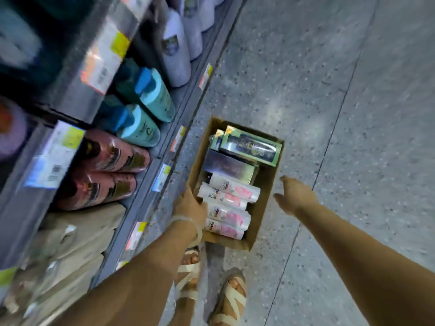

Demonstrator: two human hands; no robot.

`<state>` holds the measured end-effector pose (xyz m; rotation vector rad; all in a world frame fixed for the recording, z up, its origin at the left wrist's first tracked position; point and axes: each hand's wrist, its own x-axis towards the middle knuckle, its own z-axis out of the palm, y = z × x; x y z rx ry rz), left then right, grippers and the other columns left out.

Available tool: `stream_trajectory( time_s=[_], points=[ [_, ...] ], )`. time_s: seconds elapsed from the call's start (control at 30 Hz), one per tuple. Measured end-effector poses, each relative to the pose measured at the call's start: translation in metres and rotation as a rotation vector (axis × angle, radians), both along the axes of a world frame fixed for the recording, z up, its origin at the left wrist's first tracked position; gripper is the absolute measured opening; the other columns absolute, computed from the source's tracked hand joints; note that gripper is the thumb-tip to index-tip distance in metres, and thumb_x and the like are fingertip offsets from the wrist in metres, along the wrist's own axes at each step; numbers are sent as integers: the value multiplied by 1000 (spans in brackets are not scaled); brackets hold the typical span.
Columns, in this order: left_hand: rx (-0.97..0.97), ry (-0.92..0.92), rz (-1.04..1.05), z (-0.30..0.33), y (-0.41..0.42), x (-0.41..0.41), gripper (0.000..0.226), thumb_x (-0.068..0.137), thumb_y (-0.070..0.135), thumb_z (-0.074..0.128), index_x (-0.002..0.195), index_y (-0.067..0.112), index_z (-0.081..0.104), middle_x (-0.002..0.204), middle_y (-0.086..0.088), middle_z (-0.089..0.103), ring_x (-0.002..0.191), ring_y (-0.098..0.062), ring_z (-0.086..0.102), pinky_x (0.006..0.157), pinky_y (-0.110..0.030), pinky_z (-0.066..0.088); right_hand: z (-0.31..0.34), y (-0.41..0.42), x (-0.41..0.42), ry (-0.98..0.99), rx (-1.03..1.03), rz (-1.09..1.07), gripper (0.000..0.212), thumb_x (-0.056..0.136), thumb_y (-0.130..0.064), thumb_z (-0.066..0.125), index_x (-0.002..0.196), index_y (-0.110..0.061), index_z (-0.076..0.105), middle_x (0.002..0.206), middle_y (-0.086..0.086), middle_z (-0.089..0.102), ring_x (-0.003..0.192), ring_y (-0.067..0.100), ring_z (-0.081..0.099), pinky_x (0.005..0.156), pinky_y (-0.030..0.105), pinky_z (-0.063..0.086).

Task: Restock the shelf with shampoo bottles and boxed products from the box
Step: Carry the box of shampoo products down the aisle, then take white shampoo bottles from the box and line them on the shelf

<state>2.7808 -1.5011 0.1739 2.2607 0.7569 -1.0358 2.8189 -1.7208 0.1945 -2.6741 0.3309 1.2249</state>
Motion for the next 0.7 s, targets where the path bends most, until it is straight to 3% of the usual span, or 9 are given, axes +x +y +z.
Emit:
stream_trajectory(
  time_s=[0.13,0.27,0.37,0.47,0.57,0.7],
  points=[
    [-94,-32,175,37,-10,1,54,90,22,55,137,6,35,137,-17,47,123,-35,46,99,-42,41,36,15,28,-31,36,73,38,92,-18,48,129,-12,46,128,17,55,115,33,53,92,36,44],
    [-95,-13,432,51,-26,-12,60,86,20,62,138,3,36,138,-16,47,123,-30,48,99,-33,38,39,21,39,37,103,115,33,91,-23,48,122,-13,49,124,15,58,111,31,56,89,33,45],
    [-56,60,604,47,-42,-23,49,84,19,63,126,2,46,127,-19,56,114,-31,55,89,-31,42,29,15,49,115,142,183,29,91,-26,46,118,-15,51,121,11,60,110,28,57,87,29,44],
    [30,139,738,35,-63,-30,49,85,29,62,124,4,47,126,-21,56,116,-31,53,92,-34,43,12,6,63,166,174,276,28,90,-25,47,115,-15,54,118,9,63,108,26,58,82,26,42],
    [18,145,915,17,-86,-39,56,84,30,64,128,2,44,126,-23,55,114,-34,55,93,-38,46,-6,2,67,192,195,363,34,87,-28,53,119,-15,54,118,10,63,109,29,58,86,30,44],
    [2,167,1076,-24,-114,-53,69,81,25,68,135,0,36,131,-23,50,120,-35,50,99,-38,40,-42,12,59,222,200,462,57,81,-33,66,132,-17,45,116,7,65,105,25,61,79,26,45]
  ],
)
